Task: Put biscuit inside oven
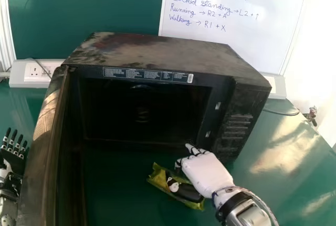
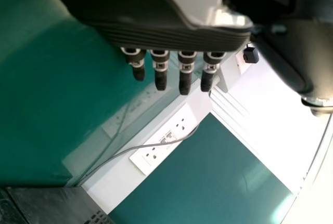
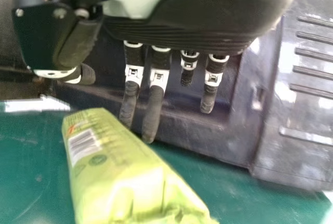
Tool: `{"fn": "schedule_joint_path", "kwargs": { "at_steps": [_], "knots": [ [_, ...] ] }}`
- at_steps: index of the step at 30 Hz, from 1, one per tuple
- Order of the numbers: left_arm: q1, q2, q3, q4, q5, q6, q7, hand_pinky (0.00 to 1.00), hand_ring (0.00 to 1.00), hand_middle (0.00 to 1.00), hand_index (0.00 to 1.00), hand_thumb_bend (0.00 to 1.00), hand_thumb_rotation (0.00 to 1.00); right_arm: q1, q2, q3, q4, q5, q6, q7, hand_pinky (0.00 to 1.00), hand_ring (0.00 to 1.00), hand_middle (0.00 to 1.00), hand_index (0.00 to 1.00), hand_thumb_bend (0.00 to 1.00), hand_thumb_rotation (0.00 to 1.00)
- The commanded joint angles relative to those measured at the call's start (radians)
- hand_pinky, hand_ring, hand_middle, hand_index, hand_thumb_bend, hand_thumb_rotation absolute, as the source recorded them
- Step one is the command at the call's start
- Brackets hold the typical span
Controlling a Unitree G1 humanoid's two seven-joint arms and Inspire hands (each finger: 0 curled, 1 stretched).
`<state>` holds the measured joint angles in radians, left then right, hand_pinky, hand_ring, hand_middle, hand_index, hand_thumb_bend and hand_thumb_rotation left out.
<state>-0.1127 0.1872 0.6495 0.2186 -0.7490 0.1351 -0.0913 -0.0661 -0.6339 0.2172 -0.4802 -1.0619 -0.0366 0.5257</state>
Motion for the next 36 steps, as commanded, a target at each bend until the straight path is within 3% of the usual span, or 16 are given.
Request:
{"fn": "schedule_joint_path", "kwargs": {
  "at_steps": [1, 4, 8, 13, 21, 27, 32, 36],
  "knots": [
    [0.029, -0.019, -0.005, 0.027, 0.006, 0.038, 0.023, 0.70, 0.74, 0.44, 0.56, 0.50, 0.00, -0.003, -0.019, -0.002, -0.018, 0.006, 0.005, 0.067, 0.84, 0.79, 0.80, 0.78, 0.89, 0.36],
    [0.029, -0.017, -0.005, 0.031, 0.007, 0.033, 0.015, 0.71, 0.75, 0.44, 0.55, 0.50, 0.00, -0.013, -0.023, 0.006, -0.014, 0.014, 0.007, 0.146, 0.87, 0.86, 0.87, 0.89, 0.98, 0.42],
    [0.027, -0.019, -0.005, 0.030, 0.006, 0.034, 0.018, 0.72, 0.76, 0.44, 0.55, 0.50, 0.00, -0.024, -0.015, 0.013, -0.002, 0.012, 0.018, 0.220, 0.93, 0.95, 0.96, 0.98, 1.00, 0.45],
    [0.026, -0.023, -0.002, 0.024, 0.000, 0.043, 0.034, 0.66, 0.71, 0.44, 0.56, 0.50, 0.00, -0.035, -0.019, 0.027, 0.031, -0.005, 0.012, 0.248, 0.99, 1.00, 1.00, 1.00, 1.00, 0.47],
    [0.030, -0.018, -0.006, 0.027, 0.003, 0.037, 0.022, 0.69, 0.73, 0.44, 0.55, 0.50, 0.00, -0.040, -0.021, 0.033, 0.054, -0.025, 0.011, 0.244, 1.00, 1.00, 1.00, 1.00, 1.00, 0.45],
    [0.032, -0.020, -0.009, 0.020, 0.008, 0.036, 0.030, 0.70, 0.74, 0.44, 0.55, 0.50, 0.00, -0.052, -0.016, 0.046, 0.051, -0.061, 0.027, 0.289, 1.00, 1.00, 1.00, 1.00, 1.00, 0.40],
    [0.035, -0.023, -0.009, 0.017, 0.006, 0.035, 0.028, 0.70, 0.74, 0.44, 0.55, 0.50, 0.00, -0.046, 0.018, 0.069, 0.060, -0.124, 0.061, 0.283, 1.00, 0.99, 0.99, 1.00, 1.00, 0.30],
    [0.038, -0.026, -0.011, 0.009, 0.005, 0.036, 0.029, 0.71, 0.75, 0.44, 0.55, 0.50, 0.00, -0.043, 0.043, 0.092, 0.086, -0.165, 0.076, 0.250, 0.91, 0.91, 0.93, 0.98, 0.97, 0.22]
  ]
}}
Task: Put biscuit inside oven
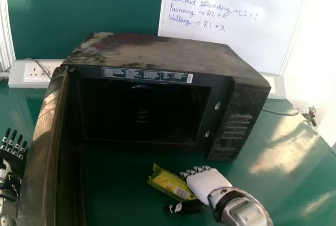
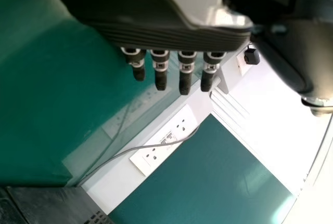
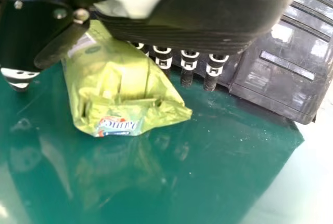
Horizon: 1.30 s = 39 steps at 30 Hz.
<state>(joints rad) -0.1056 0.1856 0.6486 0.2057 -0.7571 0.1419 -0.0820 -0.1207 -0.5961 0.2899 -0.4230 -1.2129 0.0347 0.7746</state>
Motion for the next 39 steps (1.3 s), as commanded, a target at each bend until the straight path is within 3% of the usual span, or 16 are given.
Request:
{"fn": "schedule_joint_path", "kwargs": {
  "at_steps": [1, 6, 10, 20, 24, 26, 27, 29, 36, 38, 39],
  "knots": [
    [0.031, -0.024, -0.010, 0.023, 0.013, 0.028, 0.018, 0.72, 0.76, 0.44, 0.55, 0.50, 0.00, 0.014, 0.009, 0.024, 0.039, -0.025, 0.003, -0.018, 0.88, 0.89, 0.92, 0.96, 0.96, 0.20],
    [0.033, -0.026, -0.012, 0.020, 0.014, 0.028, 0.021, 0.71, 0.75, 0.44, 0.54, 0.50, 0.00, 0.034, 0.019, 0.048, 0.075, -0.084, 0.001, -0.143, 0.65, 0.74, 0.79, 0.83, 0.78, 0.08],
    [0.035, -0.028, -0.011, 0.020, 0.009, 0.026, 0.011, 0.70, 0.74, 0.44, 0.55, 0.50, 0.00, 0.050, 0.030, 0.067, 0.080, -0.158, 0.016, -0.212, 0.52, 0.63, 0.71, 0.77, 0.72, 0.08],
    [0.037, -0.026, -0.012, 0.015, 0.011, 0.029, 0.015, 0.70, 0.75, 0.44, 0.55, 0.50, 0.00, 0.085, 0.072, 0.108, 0.080, -0.339, 0.054, -0.248, 0.52, 0.63, 0.70, 0.77, 0.65, 0.23],
    [0.037, -0.027, -0.010, 0.012, 0.008, 0.032, 0.019, 0.69, 0.75, 0.44, 0.55, 0.50, 0.00, 0.088, 0.071, 0.113, 0.070, -0.375, 0.051, -0.243, 0.47, 0.53, 0.62, 0.71, 0.64, 0.27],
    [0.036, -0.024, -0.009, 0.022, 0.009, 0.026, 0.010, 0.70, 0.75, 0.44, 0.55, 0.50, 0.00, 0.086, 0.079, 0.105, 0.063, -0.352, 0.050, -0.227, 0.40, 0.43, 0.50, 0.66, 0.64, 0.23],
    [0.035, -0.023, -0.009, 0.025, 0.009, 0.024, 0.007, 0.71, 0.76, 0.44, 0.55, 0.50, 0.00, 0.086, 0.081, 0.100, 0.059, -0.337, 0.047, -0.219, 0.36, 0.38, 0.45, 0.61, 0.69, 0.17],
    [0.034, -0.023, -0.009, 0.026, 0.011, 0.025, 0.010, 0.71, 0.76, 0.44, 0.55, 0.50, 0.00, 0.084, 0.078, 0.092, 0.050, -0.316, 0.040, -0.209, 0.33, 0.35, 0.41, 0.52, 0.57, 0.14],
    [0.028, -0.023, -0.009, 0.031, 0.012, 0.025, 0.014, 0.73, 0.76, 0.44, 0.55, 0.50, 0.00, 0.078, 0.076, 0.063, 0.026, -0.261, 0.032, -0.192, 0.35, 0.37, 0.42, 0.49, 0.53, 0.14],
    [0.027, -0.023, -0.009, 0.032, 0.011, 0.026, 0.014, 0.73, 0.76, 0.44, 0.55, 0.50, 0.00, 0.077, 0.079, 0.056, 0.019, -0.251, 0.033, -0.189, 0.37, 0.39, 0.46, 0.49, 0.53, 0.04],
    [0.026, -0.024, -0.008, 0.032, 0.009, 0.028, 0.015, 0.73, 0.76, 0.44, 0.55, 0.50, 0.00, 0.078, 0.080, 0.053, 0.016, -0.247, 0.033, -0.193, 0.38, 0.40, 0.44, 0.50, 0.53, 0.02]
  ]
}}
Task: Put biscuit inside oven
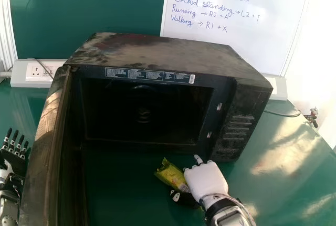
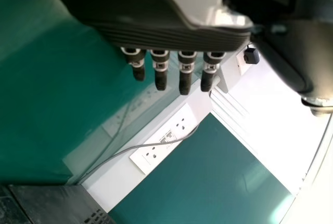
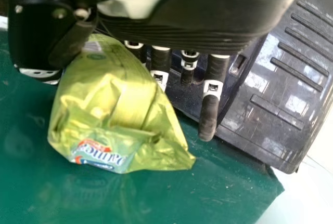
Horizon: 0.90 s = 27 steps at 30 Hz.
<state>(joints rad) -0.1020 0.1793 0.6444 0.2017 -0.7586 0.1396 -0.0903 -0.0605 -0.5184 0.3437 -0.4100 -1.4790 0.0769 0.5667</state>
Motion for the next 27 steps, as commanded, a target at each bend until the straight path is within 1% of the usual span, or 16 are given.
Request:
{"fn": "schedule_joint_path", "kwargs": {
  "at_steps": [1, 5, 7, 8, 13, 15, 17, 18, 20, 22, 27],
  "knots": [
    [0.021, -0.017, -0.004, 0.036, 0.011, 0.030, 0.025, 0.73, 0.76, 0.44, 0.55, 0.50, 0.00, 0.020, 0.005, -0.004, 0.000, 0.024, -0.006, 0.010, 0.39, 0.41, 0.42, 0.51, 0.53, 0.01],
    [0.021, -0.016, -0.006, 0.038, 0.018, 0.027, 0.028, 0.72, 0.76, 0.44, 0.55, 0.50, 0.00, 0.034, 0.020, -0.017, 0.001, 0.036, 0.001, -0.064, 0.39, 0.40, 0.40, 0.51, 0.53, 0.00],
    [0.020, -0.016, -0.005, 0.039, 0.017, 0.028, 0.031, 0.72, 0.76, 0.44, 0.55, 0.50, 0.00, 0.042, 0.028, -0.026, 0.002, 0.049, 0.005, -0.102, 0.39, 0.39, 0.46, 0.49, 0.53, 0.00],
    [0.019, -0.016, -0.005, 0.038, 0.016, 0.029, 0.031, 0.72, 0.76, 0.44, 0.55, 0.50, 0.00, 0.043, 0.029, -0.030, 0.002, 0.052, 0.005, -0.113, 0.39, 0.38, 0.47, 0.49, 0.53, 0.00],
    [0.019, -0.015, -0.005, 0.041, 0.015, 0.028, 0.029, 0.71, 0.75, 0.44, 0.55, 0.50, 0.00, 0.048, 0.039, -0.059, -0.012, 0.093, 0.009, -0.151, 0.38, 0.38, 0.48, 0.49, 0.53, 0.00],
    [0.018, -0.014, -0.005, 0.043, 0.015, 0.027, 0.027, 0.70, 0.74, 0.44, 0.55, 0.50, 0.00, 0.050, 0.039, -0.069, -0.019, 0.103, 0.008, -0.163, 0.38, 0.39, 0.43, 0.52, 0.52, 0.00],
    [0.017, -0.013, -0.005, 0.043, 0.016, 0.031, 0.030, 0.69, 0.74, 0.44, 0.55, 0.50, 0.00, 0.050, 0.038, -0.078, -0.024, 0.111, 0.005, -0.173, 0.38, 0.39, 0.41, 0.53, 0.52, 0.00],
    [0.017, -0.014, -0.004, 0.044, 0.014, 0.031, 0.029, 0.70, 0.74, 0.44, 0.55, 0.50, 0.00, 0.051, 0.037, -0.083, -0.027, 0.117, 0.002, -0.180, 0.37, 0.39, 0.45, 0.51, 0.53, 0.00],
    [0.016, -0.015, -0.004, 0.045, 0.013, 0.028, 0.027, 0.70, 0.74, 0.44, 0.55, 0.50, 0.00, 0.052, 0.037, -0.091, -0.031, 0.125, -0.001, -0.198, 0.36, 0.38, 0.47, 0.49, 0.53, 0.00],
    [0.018, -0.015, -0.006, 0.043, 0.014, 0.027, 0.027, 0.69, 0.74, 0.44, 0.55, 0.50, 0.00, 0.054, 0.038, -0.100, -0.035, 0.139, -0.002, -0.215, 0.35, 0.37, 0.48, 0.49, 0.53, 0.00],
    [0.018, -0.019, -0.006, 0.036, 0.014, 0.030, 0.034, 0.68, 0.74, 0.44, 0.55, 0.50, 0.00, 0.053, 0.032, -0.116, -0.055, 0.156, -0.006, -0.220, 0.38, 0.39, 0.48, 0.49, 0.53, 0.00]
  ]
}}
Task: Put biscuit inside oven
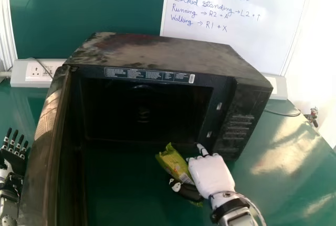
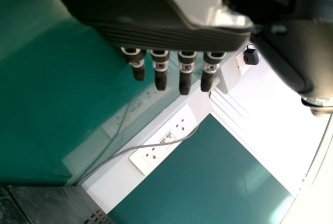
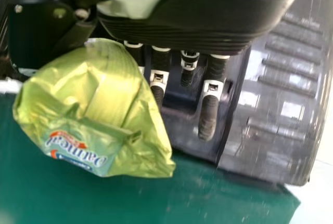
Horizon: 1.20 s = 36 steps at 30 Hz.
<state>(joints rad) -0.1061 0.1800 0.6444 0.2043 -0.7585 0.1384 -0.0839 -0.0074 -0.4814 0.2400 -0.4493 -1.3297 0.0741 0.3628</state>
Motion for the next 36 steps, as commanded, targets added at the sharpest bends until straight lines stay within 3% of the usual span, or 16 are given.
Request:
{"fn": "schedule_joint_path", "kwargs": {
  "at_steps": [1, 11, 15, 17, 19, 27, 29, 36],
  "knots": [
    [0.022, -0.019, -0.006, 0.035, 0.015, 0.030, 0.027, 0.69, 0.74, 0.44, 0.55, 0.50, 0.00, -0.002, -0.004, -0.015, -0.018, 0.006, -0.003, -0.016, 0.39, 0.39, 0.48, 0.49, 0.53, 0.00],
    [0.018, -0.020, -0.006, 0.042, 0.015, 0.030, 0.029, 0.68, 0.73, 0.44, 0.55, 0.50, 0.00, -0.018, -0.001, -0.029, -0.018, 0.023, -0.012, -0.044, 0.35, 0.37, 0.41, 0.53, 0.52, 0.00],
    [0.021, -0.024, -0.006, 0.031, 0.008, 0.034, 0.028, 0.68, 0.73, 0.44, 0.55, 0.50, 0.00, -0.026, 0.000, -0.029, -0.011, 0.030, -0.015, -0.057, 0.36, 0.38, 0.41, 0.53, 0.52, 0.00],
    [0.022, -0.024, -0.007, 0.030, 0.007, 0.035, 0.027, 0.68, 0.73, 0.44, 0.55, 0.50, 0.00, -0.030, 0.002, -0.028, -0.007, 0.033, -0.016, -0.061, 0.36, 0.37, 0.46, 0.50, 0.53, 0.00],
    [0.022, -0.022, -0.008, 0.033, 0.011, 0.032, 0.024, 0.69, 0.73, 0.44, 0.55, 0.50, 0.00, -0.034, 0.007, -0.028, -0.003, 0.035, -0.016, -0.066, 0.36, 0.37, 0.42, 0.52, 0.52, 0.00],
    [0.022, -0.022, -0.009, 0.037, 0.015, 0.028, 0.021, 0.70, 0.74, 0.44, 0.55, 0.50, 0.00, -0.063, 0.024, -0.021, 0.016, 0.047, -0.011, -0.058, 0.38, 0.38, 0.41, 0.53, 0.52, 0.00],
    [0.022, -0.023, -0.009, 0.035, 0.014, 0.031, 0.027, 0.69, 0.73, 0.44, 0.55, 0.50, 0.00, -0.075, 0.029, -0.018, 0.025, 0.051, -0.011, -0.061, 0.37, 0.37, 0.46, 0.50, 0.53, 0.00],
    [0.026, -0.023, -0.011, 0.034, 0.018, 0.027, 0.018, 0.70, 0.73, 0.44, 0.55, 0.50, 0.00, -0.123, 0.053, -0.011, 0.044, 0.061, -0.008, -0.053, 0.39, 0.38, 0.48, 0.49, 0.53, 0.00]
  ]
}}
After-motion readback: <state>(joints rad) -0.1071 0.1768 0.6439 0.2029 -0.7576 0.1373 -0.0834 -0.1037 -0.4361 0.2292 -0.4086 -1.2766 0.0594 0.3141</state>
